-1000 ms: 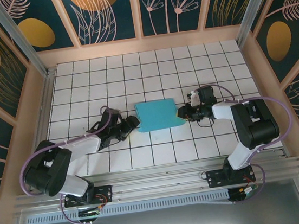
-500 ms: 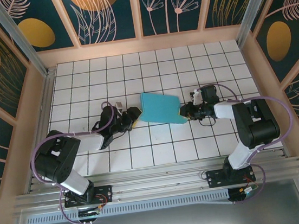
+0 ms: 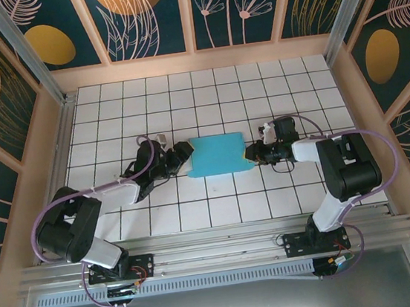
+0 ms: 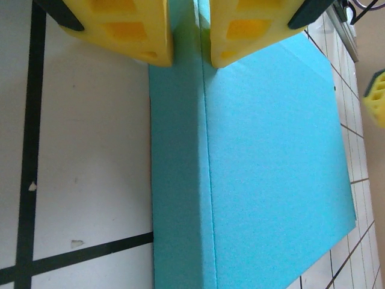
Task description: Fold the paper box
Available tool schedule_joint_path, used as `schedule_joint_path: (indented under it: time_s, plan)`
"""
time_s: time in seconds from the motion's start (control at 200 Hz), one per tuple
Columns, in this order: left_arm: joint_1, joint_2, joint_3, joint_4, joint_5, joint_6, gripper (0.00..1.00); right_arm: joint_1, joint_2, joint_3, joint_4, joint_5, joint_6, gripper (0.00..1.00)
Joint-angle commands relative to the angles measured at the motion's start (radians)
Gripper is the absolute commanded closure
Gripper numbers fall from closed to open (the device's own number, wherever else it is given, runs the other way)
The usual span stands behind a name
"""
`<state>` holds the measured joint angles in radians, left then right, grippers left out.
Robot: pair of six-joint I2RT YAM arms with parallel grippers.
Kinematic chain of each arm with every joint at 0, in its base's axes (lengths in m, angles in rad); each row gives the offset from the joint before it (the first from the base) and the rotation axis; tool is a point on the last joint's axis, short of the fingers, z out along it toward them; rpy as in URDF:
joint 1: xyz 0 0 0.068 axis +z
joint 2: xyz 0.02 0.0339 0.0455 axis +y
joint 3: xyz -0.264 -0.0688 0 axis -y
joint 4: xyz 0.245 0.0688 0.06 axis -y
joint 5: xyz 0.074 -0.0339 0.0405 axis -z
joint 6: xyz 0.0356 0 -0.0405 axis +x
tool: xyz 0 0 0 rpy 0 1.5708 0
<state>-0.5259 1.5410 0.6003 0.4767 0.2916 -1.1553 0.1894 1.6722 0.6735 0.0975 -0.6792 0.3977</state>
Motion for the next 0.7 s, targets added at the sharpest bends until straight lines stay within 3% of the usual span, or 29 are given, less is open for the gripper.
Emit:
schedule_joint_path:
  time_s: [0.0,0.42,0.696]
  plan:
    - [0.012,0.054,0.025,-0.055,-0.013,0.043,0.32,-0.007,0.077,-0.046,-0.167,0.188,-0.021,0.8]
    - [0.021,0.208,0.083,0.075,0.118,0.074,0.32,-0.055,0.075,-0.064,-0.139,0.115,-0.01,0.86]
    - [0.021,0.308,0.074,0.279,0.206,-0.037,0.36,-0.058,0.081,-0.064,-0.139,0.109,-0.01,0.87]
